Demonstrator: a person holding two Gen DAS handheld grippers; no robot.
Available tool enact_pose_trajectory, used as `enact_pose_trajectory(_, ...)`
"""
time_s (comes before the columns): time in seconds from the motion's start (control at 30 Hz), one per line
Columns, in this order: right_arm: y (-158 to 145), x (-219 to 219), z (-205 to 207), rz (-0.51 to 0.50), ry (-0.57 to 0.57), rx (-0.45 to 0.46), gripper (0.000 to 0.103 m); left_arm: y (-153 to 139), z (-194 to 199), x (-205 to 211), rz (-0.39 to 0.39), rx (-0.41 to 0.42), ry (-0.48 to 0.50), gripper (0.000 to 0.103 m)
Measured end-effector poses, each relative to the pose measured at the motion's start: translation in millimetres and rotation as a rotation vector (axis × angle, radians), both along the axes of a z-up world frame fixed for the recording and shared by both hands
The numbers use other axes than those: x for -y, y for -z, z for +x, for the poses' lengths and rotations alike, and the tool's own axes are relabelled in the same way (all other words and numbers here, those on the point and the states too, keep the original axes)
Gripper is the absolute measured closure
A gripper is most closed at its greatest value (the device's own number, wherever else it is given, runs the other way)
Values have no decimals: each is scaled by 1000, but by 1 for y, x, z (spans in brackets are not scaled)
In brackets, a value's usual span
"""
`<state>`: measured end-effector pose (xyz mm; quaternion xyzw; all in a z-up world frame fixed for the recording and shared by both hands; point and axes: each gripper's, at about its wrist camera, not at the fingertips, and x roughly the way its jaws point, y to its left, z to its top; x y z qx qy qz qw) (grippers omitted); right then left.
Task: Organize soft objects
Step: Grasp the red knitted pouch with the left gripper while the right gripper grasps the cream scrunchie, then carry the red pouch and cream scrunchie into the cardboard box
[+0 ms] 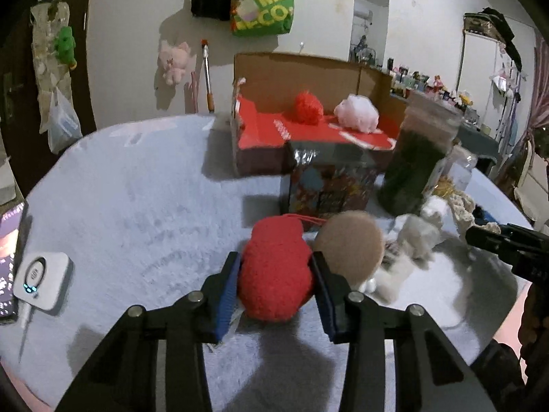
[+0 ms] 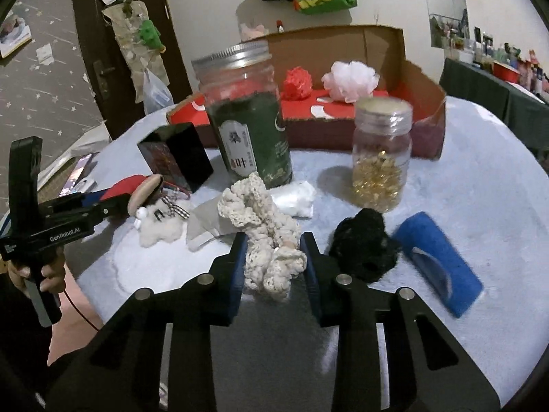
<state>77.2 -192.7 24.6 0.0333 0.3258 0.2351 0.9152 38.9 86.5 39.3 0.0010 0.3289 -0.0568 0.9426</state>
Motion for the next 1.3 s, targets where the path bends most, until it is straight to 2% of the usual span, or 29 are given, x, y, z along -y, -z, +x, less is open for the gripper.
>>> enact_pose_trajectory(0.17,-14,9,-2,20,2,5,73,-27,-10,16,21,66,47,60)
enact_pose_trajectory(0.27,-18,13,0,25,-2,1,73,-36,-11,30,-10,70,102,60)
enact_pose_trajectory(0.43,-20,15,3,47,-15,-16,73,-36,-7,66,-46,60,219,60)
enact_pose_trajectory(0.67,-18,12,7,36,-42,-31,73,-21,12,103,-67,6,308,60)
enact_pose_trajectory(1.07,-9,9,17,22,-58,-70,73,-12,17,108,-61,-23,306,60)
enact_pose_trajectory(1.3,-16,15,13,27,-59,-55,73,-20,12,99,-46,2,300,60)
